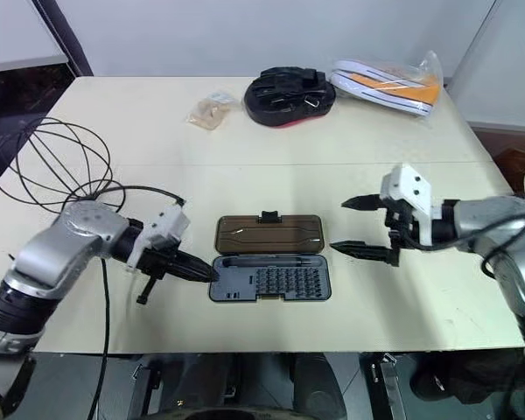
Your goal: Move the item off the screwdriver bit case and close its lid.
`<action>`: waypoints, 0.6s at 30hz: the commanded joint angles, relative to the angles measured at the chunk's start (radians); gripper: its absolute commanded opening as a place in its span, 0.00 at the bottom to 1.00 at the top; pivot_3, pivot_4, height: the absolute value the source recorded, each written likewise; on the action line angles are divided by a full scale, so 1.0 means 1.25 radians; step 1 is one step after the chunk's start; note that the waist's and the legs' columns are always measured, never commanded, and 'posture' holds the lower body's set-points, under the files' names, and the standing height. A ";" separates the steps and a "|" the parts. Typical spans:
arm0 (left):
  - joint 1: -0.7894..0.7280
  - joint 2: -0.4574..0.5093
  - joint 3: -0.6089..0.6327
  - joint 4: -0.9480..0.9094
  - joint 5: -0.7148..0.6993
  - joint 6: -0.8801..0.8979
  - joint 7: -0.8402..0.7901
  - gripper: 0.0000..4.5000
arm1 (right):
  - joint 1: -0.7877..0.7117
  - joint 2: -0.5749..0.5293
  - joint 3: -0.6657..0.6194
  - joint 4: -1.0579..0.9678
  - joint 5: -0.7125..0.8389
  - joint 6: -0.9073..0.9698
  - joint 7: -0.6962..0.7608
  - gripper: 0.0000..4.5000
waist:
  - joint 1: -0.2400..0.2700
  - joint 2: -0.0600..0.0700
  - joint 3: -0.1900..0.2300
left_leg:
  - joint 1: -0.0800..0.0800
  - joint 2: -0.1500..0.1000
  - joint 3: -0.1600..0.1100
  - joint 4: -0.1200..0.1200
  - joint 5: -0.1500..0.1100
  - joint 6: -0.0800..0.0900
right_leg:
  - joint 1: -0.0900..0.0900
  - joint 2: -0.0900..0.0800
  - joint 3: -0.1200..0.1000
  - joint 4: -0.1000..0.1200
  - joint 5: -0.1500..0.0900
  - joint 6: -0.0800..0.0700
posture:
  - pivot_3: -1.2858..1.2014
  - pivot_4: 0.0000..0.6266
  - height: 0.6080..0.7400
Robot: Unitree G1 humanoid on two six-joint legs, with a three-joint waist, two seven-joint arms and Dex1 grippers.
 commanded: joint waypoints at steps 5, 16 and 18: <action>0.022 -0.040 -0.065 0.045 0.093 -0.084 0.091 0.01 | -0.138 0.084 0.138 0.144 -0.135 -0.058 -0.008 1.00 | 0.000 0.000 0.000 | -0.003 0.000 0.000 0.000 0.000 0.000 | -0.003 0.000 0.000 0.001 0.000 0.000 | 0.52 0.24 1.00; 0.052 -0.064 -0.065 0.062 0.097 -0.095 0.148 0.01 | -0.208 0.160 0.218 0.311 -0.262 -0.153 0.016 1.00 | 0.000 0.001 0.000 | -0.002 -0.001 0.000 0.000 0.000 0.000 | -0.002 -0.001 -0.001 0.001 0.000 0.000 | 0.52 0.24 1.00; 0.063 -0.062 -0.065 0.049 0.095 -0.091 0.150 0.01 | -0.222 0.175 0.223 0.339 -0.276 -0.164 0.017 1.00 | 0.000 0.001 -0.001 | -0.001 -0.001 0.000 0.000 0.000 0.000 | -0.002 -0.001 -0.001 0.001 0.000 0.000 | 0.52 0.24 1.00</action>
